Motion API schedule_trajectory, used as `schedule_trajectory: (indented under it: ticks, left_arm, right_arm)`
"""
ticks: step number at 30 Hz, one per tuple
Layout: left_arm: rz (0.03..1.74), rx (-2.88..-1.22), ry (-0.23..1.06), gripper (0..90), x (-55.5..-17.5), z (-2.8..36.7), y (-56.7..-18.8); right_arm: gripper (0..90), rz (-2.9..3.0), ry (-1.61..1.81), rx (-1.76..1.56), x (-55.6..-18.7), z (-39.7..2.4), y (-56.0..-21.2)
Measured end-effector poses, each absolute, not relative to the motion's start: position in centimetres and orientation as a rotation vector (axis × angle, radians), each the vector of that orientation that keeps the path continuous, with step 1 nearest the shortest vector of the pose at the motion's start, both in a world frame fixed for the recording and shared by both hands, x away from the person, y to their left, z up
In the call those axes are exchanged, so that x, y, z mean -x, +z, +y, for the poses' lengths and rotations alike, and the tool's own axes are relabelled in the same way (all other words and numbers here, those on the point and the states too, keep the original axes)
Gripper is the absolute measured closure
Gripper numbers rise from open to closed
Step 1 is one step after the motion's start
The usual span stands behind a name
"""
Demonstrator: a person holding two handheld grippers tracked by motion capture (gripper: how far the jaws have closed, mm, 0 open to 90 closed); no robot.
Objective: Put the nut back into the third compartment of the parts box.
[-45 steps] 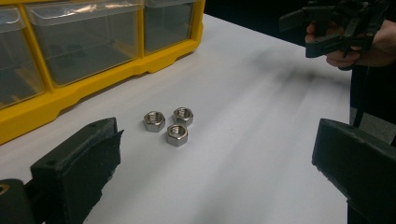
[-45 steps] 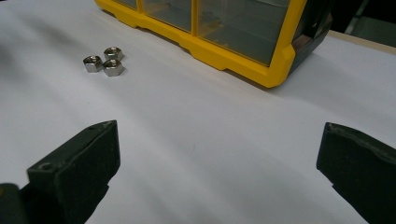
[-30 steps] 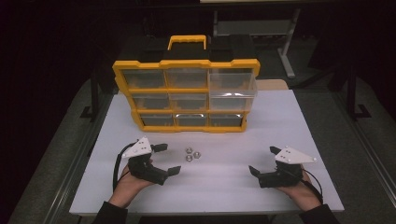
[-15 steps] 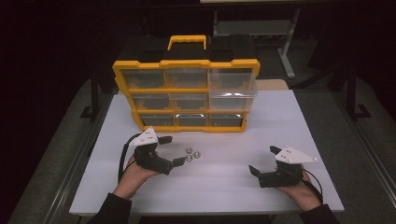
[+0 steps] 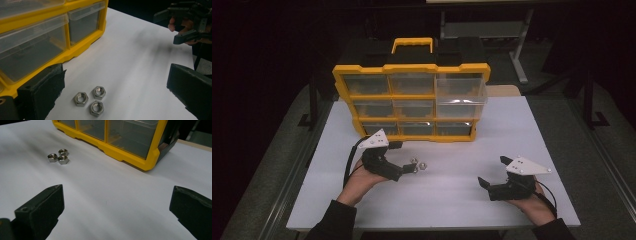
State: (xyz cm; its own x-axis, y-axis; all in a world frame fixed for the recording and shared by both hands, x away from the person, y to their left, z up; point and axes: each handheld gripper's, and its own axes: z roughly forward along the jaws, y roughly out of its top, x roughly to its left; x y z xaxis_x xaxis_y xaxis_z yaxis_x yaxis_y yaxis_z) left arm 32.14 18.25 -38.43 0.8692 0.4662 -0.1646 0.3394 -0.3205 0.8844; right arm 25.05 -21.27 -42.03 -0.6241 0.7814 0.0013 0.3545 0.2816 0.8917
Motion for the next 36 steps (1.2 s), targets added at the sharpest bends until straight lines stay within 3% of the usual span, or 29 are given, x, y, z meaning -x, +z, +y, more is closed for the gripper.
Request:
schedule_trajectory:
  ticks: [14,20,22,31,36]
  left_arm:
    - [0.577,-1.995,0.117,1.5,-33.7,16.1,-38.4]
    - [0.577,-2.03,0.116,7.1,-34.2,15.6,-39.1]
    - [0.575,-2.069,0.126,14.2,-34.4,15.6,-39.4]
    - [0.585,-2.14,0.106,27.0,-34.6,15.8,-40.6]
    - [0.605,-2.19,0.071,38.4,-34.6,16.0,-41.4]
  right_arm:
    - [0.0,2.115,1.3,-1.027,-25.1,-21.4,-41.9]
    - [0.0,2.115,1.306,-1.012,-25.1,-21.4,-41.9]
    - [0.0,2.119,1.305,-1.013,-25.1,-21.3,-41.9]
    - [0.0,2.122,1.302,-1.013,-25.2,-21.3,-41.9]
    - [0.0,2.12,1.302,-1.011,-25.1,-21.3,-41.9]
